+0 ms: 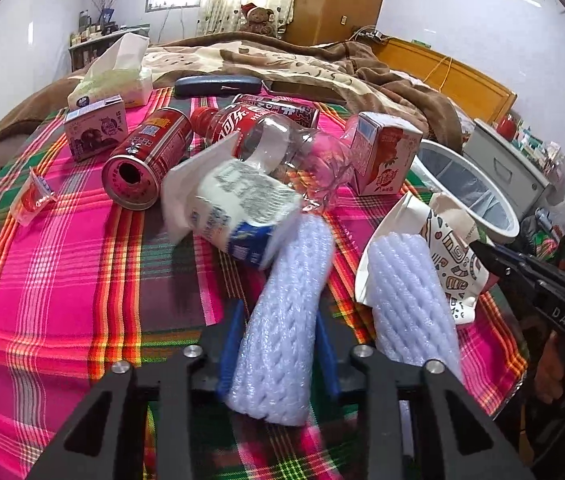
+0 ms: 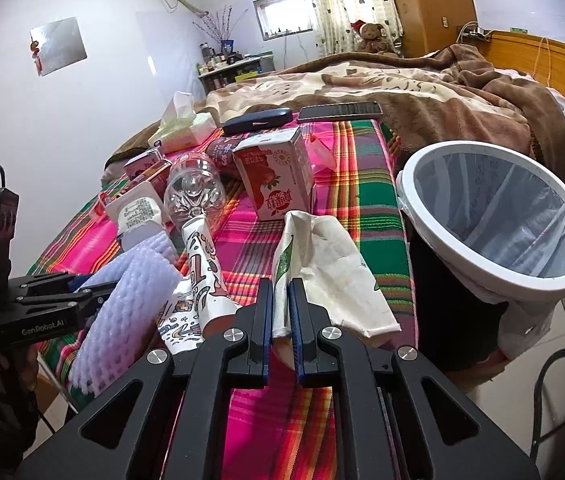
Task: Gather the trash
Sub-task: 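Grasp the crumpled white paper with the right tool while the left tool grasps a white foam net, then carry both items over the white bin and open both tools to drop them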
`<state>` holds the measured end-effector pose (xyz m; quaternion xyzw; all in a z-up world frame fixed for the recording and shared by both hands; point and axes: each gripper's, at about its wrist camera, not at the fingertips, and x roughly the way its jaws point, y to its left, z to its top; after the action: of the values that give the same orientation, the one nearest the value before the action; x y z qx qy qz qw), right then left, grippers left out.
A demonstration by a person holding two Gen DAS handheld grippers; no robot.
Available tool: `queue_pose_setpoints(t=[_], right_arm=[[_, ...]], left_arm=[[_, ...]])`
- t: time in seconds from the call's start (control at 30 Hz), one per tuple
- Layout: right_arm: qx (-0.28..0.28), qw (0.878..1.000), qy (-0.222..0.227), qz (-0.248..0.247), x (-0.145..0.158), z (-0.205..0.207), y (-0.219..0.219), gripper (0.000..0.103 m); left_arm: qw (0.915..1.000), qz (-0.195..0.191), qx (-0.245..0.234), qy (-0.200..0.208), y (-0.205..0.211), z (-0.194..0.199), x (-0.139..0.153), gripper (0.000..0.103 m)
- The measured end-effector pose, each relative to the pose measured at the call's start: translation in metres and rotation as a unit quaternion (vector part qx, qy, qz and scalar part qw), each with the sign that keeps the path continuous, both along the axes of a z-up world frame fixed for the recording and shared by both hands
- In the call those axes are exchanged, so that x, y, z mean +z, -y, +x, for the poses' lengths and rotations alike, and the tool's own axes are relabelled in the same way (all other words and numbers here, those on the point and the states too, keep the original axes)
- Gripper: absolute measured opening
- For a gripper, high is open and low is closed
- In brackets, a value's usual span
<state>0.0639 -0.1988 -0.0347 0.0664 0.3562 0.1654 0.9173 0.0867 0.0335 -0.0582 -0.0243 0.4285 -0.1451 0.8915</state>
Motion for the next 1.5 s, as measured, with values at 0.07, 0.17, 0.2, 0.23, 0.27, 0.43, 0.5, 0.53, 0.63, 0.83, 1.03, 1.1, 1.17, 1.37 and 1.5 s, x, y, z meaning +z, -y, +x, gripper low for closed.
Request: queue_pose_setpoints(t=[0.07,0.17,0.2,0.23,0.27,0.43,0.5,0.53,0.63,0.83,1.03,1.1,1.17,1.37,1.5], right_arm=[[-0.004,1.000,0.002,0.002,0.001,0.000,0.001,0.009],[-0.011,1.000,0.003,0.006,0.001,0.000,0.003,0.008],[-0.013,1.000,0.004,0.008,0.002,0.000,0.004,0.008],[-0.014,1.000,0.006,0.009,0.003,-0.001,0.005,0.008],[-0.015,1.000,0.007,0.011,0.004,-0.001,0.005,0.008],[-0.014,1.000,0.015,0.019,0.010,-0.001,0.005,0.008],[-0.014,0.999,0.020,0.020,0.014,-0.002,0.006,0.008],[-0.015,0.999,0.022,0.021,0.016,-0.002,0.007,0.008],[-0.021,0.999,0.031,0.029,0.022,-0.001,0.012,0.008],[-0.044,0.997,0.046,0.036,0.037,0.003,0.031,0.008],[-0.067,0.996,0.054,0.031,0.046,0.010,0.051,0.008],[-0.079,0.995,0.054,0.033,0.048,0.014,0.062,0.008],[-0.094,0.994,0.055,0.032,0.050,0.018,0.072,0.008],[-0.119,0.991,0.045,0.033,0.049,0.032,0.097,0.008],[-0.140,0.989,0.033,0.033,0.043,0.042,0.114,0.008]], left_arm=[[1.0000,-0.007,0.004,0.003,-0.002,-0.002,0.001,0.029],[0.9998,-0.015,0.009,0.010,-0.004,-0.005,0.005,0.029],[0.9998,-0.016,0.008,0.011,-0.004,-0.006,0.007,0.029],[0.9997,-0.017,0.011,0.015,-0.004,-0.008,0.009,0.029],[0.9996,-0.018,0.011,0.017,-0.005,-0.009,0.011,0.029],[0.9991,-0.028,0.017,0.027,-0.006,-0.014,0.024,0.029],[0.9989,-0.031,0.017,0.031,-0.005,-0.014,0.031,0.029],[0.9988,-0.033,0.017,0.033,-0.004,-0.014,0.034,0.029],[0.9982,-0.038,0.012,0.044,0.000,-0.013,0.048,0.029],[0.9970,-0.051,-0.007,0.059,0.022,-0.004,0.074,0.029],[0.9953,-0.055,-0.042,0.068,0.061,0.011,0.095,0.029],[0.9946,-0.056,-0.056,0.066,0.078,0.019,0.099,0.029],[0.9938,-0.059,-0.068,0.066,0.094,0.025,0.102,0.029],[0.9922,-0.062,-0.096,0.050,0.141,0.047,0.102,0.029],[0.9912,-0.062,-0.110,0.038,0.170,0.061,0.099,0.029]])
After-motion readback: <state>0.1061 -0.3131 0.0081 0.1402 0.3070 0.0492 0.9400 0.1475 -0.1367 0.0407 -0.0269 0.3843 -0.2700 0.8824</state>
